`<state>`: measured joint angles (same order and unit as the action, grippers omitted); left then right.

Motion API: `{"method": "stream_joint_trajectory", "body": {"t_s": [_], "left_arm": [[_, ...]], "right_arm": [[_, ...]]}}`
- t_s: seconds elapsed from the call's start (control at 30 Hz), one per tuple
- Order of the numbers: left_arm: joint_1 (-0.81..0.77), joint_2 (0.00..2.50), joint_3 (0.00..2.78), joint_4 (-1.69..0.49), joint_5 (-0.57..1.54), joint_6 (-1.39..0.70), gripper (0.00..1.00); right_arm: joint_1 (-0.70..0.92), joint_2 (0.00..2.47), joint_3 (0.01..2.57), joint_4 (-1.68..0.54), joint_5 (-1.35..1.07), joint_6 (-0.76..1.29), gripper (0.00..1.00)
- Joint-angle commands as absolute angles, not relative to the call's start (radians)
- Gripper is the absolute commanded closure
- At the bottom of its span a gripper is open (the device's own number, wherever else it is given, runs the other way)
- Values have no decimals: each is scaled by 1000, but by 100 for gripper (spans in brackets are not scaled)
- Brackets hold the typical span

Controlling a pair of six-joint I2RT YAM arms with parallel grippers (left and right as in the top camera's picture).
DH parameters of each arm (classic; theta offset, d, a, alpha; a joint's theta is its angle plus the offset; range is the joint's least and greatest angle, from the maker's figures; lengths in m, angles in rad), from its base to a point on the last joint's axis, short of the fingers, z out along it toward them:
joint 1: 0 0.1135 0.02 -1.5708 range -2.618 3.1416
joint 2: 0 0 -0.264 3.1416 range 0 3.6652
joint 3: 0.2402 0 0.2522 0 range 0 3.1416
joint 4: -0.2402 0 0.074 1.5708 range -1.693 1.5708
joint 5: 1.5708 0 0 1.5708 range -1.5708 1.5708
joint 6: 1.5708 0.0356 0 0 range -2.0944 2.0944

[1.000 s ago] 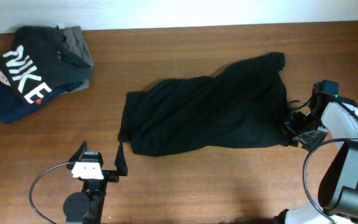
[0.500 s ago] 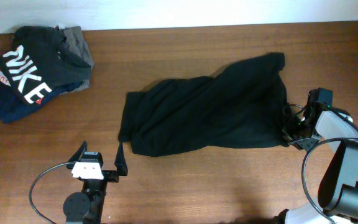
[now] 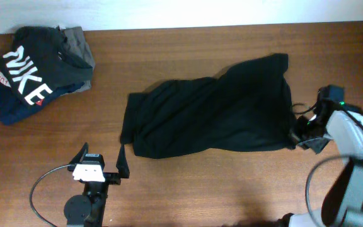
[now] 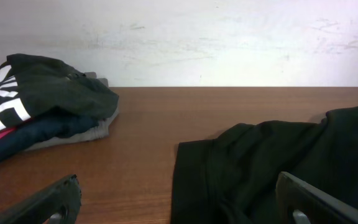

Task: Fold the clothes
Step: 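Grasp the garment's right end with the right gripper and pull it right, then reach the left gripper to the garment's left end and grasp it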

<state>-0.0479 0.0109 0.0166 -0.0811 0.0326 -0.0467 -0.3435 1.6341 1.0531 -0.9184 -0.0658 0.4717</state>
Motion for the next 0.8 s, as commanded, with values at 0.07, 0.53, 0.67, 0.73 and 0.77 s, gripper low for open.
{"method": "stream_joint_trajectory", "body": {"t_s": [0.07,0.53,0.67,0.73,0.77], "left_arm": [[-43,5,8,-80,26,-52,1],[-43,5,29,83,659,-243,1],[-43,25,94,39,647,-305,1],[-43,72,160,-43,613,-321,1],[-43,97,191,-78,603,-321,1]], "right_arm": [[-345,1420,1156,-996,-83,472,96],[-345,1237,1156,-991,-148,452,96],[-345,1237,1156,-988,-148,452,96],[-345,1237,1156,-988,-150,453,96],[-345,1237,1156,-988,-152,453,96]]}}
